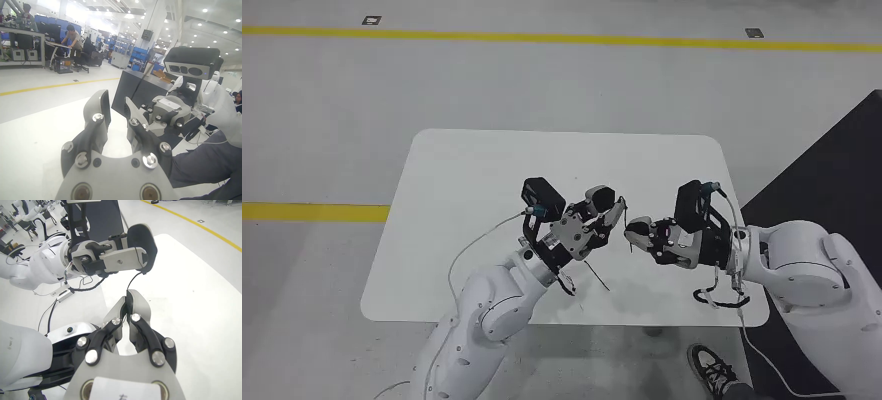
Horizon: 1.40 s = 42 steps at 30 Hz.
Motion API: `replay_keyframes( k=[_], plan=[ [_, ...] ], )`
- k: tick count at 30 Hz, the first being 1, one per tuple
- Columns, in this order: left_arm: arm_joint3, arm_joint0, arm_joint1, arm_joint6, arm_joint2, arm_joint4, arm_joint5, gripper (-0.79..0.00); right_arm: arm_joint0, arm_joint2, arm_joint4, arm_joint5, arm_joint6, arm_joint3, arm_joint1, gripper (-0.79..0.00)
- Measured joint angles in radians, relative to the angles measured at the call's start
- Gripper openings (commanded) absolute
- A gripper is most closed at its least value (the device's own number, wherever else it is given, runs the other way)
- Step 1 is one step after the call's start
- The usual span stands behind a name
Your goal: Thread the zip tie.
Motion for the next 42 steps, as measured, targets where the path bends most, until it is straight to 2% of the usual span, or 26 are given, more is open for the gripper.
replay_keyframes(
  k=[3, 8, 16, 22, 28, 31, 33, 36, 37, 38, 39, 42],
  plan=[
    [-0.011, 0.008, 0.004, 0.003, -0.021, 0.007, 0.005, -0.523, 0.000, 0.004, 0.038, -0.005, 0.019, 0.007, 0.002, -0.785],
    [-0.031, 0.021, 0.008, 0.023, -0.052, 0.010, 0.000, -0.551, 0.005, 0.006, 0.119, -0.013, 0.054, 0.016, 0.006, -0.785],
    [-0.056, 0.029, 0.017, 0.003, -0.055, 0.004, -0.108, -0.560, 0.023, 0.006, 0.159, -0.007, 0.090, 0.014, 0.010, -0.785],
    [-0.069, 0.024, 0.019, 0.000, -0.048, -0.010, -0.121, -0.653, 0.028, -0.004, 0.150, -0.003, 0.092, 0.011, 0.010, -0.785],
    [-0.050, 0.001, 0.016, 0.010, -0.030, -0.001, -0.109, -0.699, 0.027, -0.017, 0.142, -0.004, 0.095, 0.008, 0.011, -0.785],
    [-0.047, -0.004, 0.015, 0.012, -0.022, 0.003, -0.107, -0.779, 0.027, -0.020, 0.140, -0.006, 0.098, 0.007, 0.011, -0.785],
    [-0.048, -0.004, 0.015, 0.010, -0.021, 0.005, -0.105, -0.785, 0.027, -0.021, 0.140, -0.007, 0.100, 0.009, 0.012, -0.785],
    [-0.050, 0.000, 0.016, 0.013, -0.025, 0.006, -0.101, -0.717, 0.026, -0.017, 0.143, -0.009, 0.100, 0.011, 0.013, -0.785],
    [-0.050, 0.001, 0.017, 0.014, -0.026, 0.006, -0.098, -0.643, 0.025, -0.016, 0.144, -0.009, 0.100, 0.011, 0.014, -0.785],
    [-0.049, 0.002, 0.017, 0.014, -0.027, 0.006, -0.097, -0.536, 0.025, -0.015, 0.145, -0.009, 0.099, 0.011, 0.014, -0.785],
    [-0.048, 0.002, 0.017, 0.014, -0.027, 0.006, -0.097, -0.471, 0.024, -0.014, 0.146, -0.009, 0.098, 0.010, 0.014, -0.785],
    [-0.045, 0.002, 0.017, 0.012, -0.024, 0.011, -0.098, -0.406, 0.023, -0.012, 0.148, -0.010, 0.097, 0.009, 0.015, -0.785]
  ],
)
